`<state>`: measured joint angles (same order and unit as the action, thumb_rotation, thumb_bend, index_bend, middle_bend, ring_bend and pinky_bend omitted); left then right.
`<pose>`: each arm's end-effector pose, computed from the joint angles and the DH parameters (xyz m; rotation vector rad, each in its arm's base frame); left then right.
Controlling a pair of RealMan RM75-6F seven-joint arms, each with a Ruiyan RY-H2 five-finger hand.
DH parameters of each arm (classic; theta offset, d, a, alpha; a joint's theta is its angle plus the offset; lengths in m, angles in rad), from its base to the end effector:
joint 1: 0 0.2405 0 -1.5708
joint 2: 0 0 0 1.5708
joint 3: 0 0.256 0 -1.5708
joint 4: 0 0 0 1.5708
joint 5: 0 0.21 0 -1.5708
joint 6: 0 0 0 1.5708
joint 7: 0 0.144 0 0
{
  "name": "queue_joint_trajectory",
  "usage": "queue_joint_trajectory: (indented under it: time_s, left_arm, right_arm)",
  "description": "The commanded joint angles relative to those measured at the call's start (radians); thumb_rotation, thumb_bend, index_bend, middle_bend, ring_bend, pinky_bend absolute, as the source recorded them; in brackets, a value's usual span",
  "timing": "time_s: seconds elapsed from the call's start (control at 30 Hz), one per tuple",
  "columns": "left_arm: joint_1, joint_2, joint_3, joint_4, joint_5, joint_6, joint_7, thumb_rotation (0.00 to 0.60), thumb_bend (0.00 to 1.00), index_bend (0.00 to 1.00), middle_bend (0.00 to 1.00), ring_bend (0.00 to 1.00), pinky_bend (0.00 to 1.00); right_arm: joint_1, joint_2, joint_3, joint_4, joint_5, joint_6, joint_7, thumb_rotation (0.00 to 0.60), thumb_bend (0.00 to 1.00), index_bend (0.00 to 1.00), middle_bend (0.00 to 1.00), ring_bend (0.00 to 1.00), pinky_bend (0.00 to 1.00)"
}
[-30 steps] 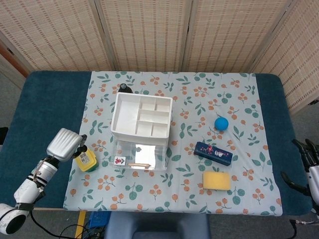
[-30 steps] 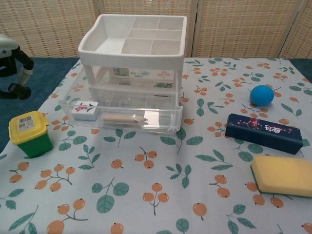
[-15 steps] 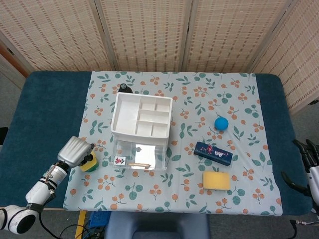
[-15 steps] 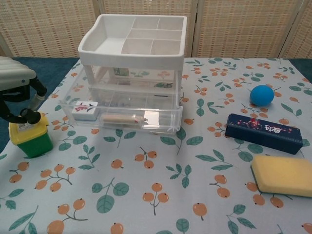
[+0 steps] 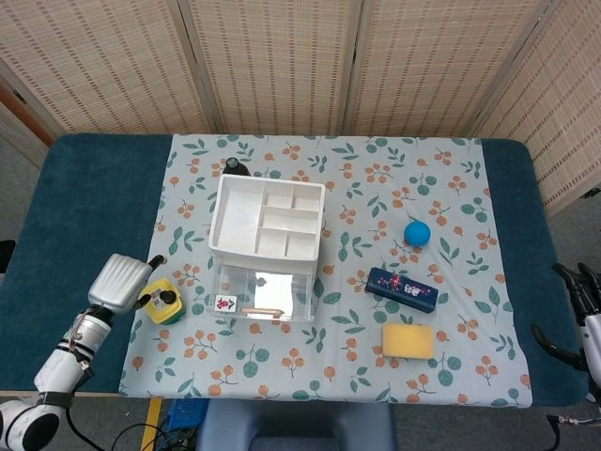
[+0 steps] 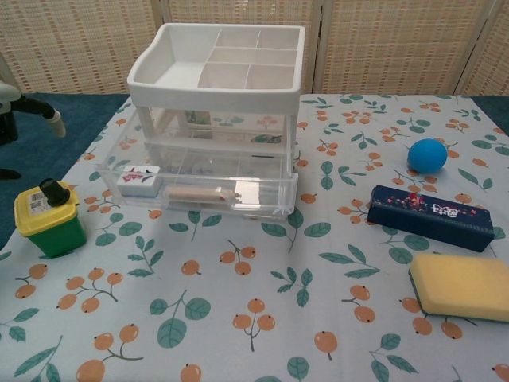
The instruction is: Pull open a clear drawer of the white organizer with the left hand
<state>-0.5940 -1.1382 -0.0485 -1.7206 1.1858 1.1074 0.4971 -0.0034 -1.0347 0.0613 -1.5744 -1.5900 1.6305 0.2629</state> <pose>-0.2181 0.3075 0.1034 -1.8118 -0.6519 -0.6432 -0.3158 -0.1547 0.2042 1.2925 -0.9057 1.0991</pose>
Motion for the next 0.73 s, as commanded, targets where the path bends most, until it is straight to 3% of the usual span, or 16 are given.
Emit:
queue_joint_trajectory:
  time_s: [0.03, 0.17, 0.37, 0.5, 0.73]
  left_arm:
    - [0.077, 0.012, -0.028, -0.038, -0.046, 0.120, -0.037, 0.600, 0.21, 0.28, 0.84, 0.87, 1.00]
    - [0.143, 0.004, -0.031, -0.050, -0.061, 0.219, -0.052, 0.600, 0.21, 0.29, 0.73, 0.72, 0.96]
    - [0.235, -0.042, -0.006, -0.020, -0.007, 0.350, -0.080, 0.600, 0.21, 0.27, 0.56, 0.52, 0.69]
    - [0.291, -0.101, 0.020, 0.026, 0.083, 0.451, -0.078, 0.600, 0.21, 0.27, 0.52, 0.47, 0.63]
    - [0.350, -0.155, 0.041, 0.085, 0.184, 0.539, -0.067, 0.600, 0.21, 0.27, 0.52, 0.47, 0.62]
  right_arm:
    - [0.002, 0.000, -0.002, 0.003, 0.005, -0.008, 0.003, 0.600, 0.29, 0.00, 0.13, 0.01, 0.07]
    - [0.008, -0.005, -0.009, 0.009, 0.005, -0.030, 0.010, 0.600, 0.29, 0.00, 0.13, 0.01, 0.07]
    - [0.029, -0.004, -0.024, 0.008, -0.015, -0.069, 0.028, 0.600, 0.29, 0.00, 0.13, 0.01, 0.07]
    - [0.044, -0.008, -0.035, 0.009, -0.028, -0.097, 0.043, 0.600, 0.30, 0.00, 0.13, 0.01, 0.07]
    - [0.060, -0.016, -0.048, 0.013, -0.041, -0.123, 0.071, 0.600, 0.30, 0.00, 0.13, 0.01, 0.07]
